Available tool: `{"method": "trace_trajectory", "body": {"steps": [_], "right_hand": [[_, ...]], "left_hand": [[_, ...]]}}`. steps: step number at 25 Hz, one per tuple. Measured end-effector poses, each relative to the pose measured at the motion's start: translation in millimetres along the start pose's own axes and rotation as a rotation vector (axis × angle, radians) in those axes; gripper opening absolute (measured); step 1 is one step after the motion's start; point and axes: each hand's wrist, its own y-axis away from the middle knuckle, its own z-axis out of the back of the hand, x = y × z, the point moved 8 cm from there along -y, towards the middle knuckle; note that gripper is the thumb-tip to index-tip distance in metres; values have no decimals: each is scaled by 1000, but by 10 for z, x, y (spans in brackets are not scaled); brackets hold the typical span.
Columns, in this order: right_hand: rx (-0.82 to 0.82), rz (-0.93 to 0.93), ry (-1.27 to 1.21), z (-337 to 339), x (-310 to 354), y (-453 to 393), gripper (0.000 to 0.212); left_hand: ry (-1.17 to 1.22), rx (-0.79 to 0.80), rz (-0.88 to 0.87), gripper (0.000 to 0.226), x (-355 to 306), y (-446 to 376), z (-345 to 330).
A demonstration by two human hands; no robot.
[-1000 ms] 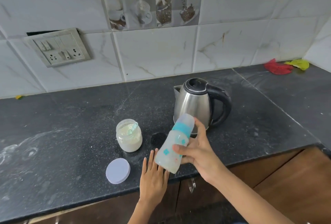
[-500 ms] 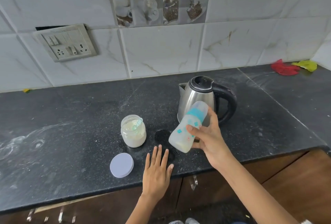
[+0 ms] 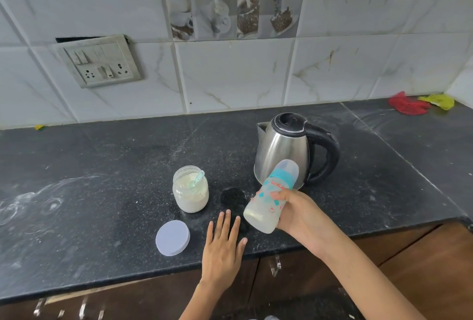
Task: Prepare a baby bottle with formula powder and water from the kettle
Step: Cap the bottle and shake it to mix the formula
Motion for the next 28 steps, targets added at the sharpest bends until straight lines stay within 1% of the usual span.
{"method": "trace_trajectory", "body": {"steps": [3, 4, 5, 6, 8, 9, 11, 12, 13, 15, 16, 17, 19, 20, 21, 23, 24, 25, 27, 28], "right_hand": [[-14, 69, 336, 58, 127, 66, 68], [-15, 119, 380, 60, 209, 66, 75], [-17, 176, 346, 65, 300, 51, 80], [-25, 238, 237, 71, 390, 40, 83], [10, 324, 30, 33, 453, 23, 82], [46, 311, 27, -21, 391, 32, 83], [102, 230, 153, -125, 187, 69, 88], [111, 219, 179, -143, 157, 77, 88], [91, 253, 136, -109, 207, 62, 84], [12, 358, -49, -18, 391, 47, 74], [-8, 365, -83, -19, 409, 64, 73], [6, 325, -42, -61, 341, 77, 76], [82, 213, 146, -178, 99, 97, 83], [101, 214, 176, -214, 66, 104, 83], [72, 263, 129, -154, 122, 59, 81], [-60, 376, -103, 3, 320, 10, 74], [-74, 387, -151, -4, 350, 21, 72], [-30, 360, -106, -65, 297, 32, 73], [82, 278, 90, -234, 113, 83, 81], [104, 290, 120, -271, 112, 100, 84]], "left_hand": [[1, -12, -4, 55, -7, 2, 12], [1, -13, -3, 54, -8, 3, 11], [2, -14, -2, 54, -12, 7, 11], [5, -14, -1, 54, -15, 9, 15], [9, -14, 3, 55, -10, 5, 28], [5, -23, 0, 55, -12, 4, 34], [-4, -24, -18, 56, -25, 10, 31], [0, -21, -21, 56, -25, 13, 29], [7, -22, -13, 55, -16, 12, 29], [20, -32, 8, 54, -5, -1, 35], [26, -43, 4, 54, -10, 4, 35], [36, -50, -13, 54, -16, 13, 37], [50, -50, -57, 55, -29, 37, 32], [40, -57, -61, 54, -27, 40, 37], [29, -60, -45, 53, -18, 33, 49], [30, -50, 1, 53, -5, 14, 48], [37, -54, 3, 54, -6, 11, 30], [46, -62, -12, 54, -6, 10, 19], [61, -71, -55, 53, -15, 18, 12], [52, -69, -56, 54, -11, 17, 15]]}}
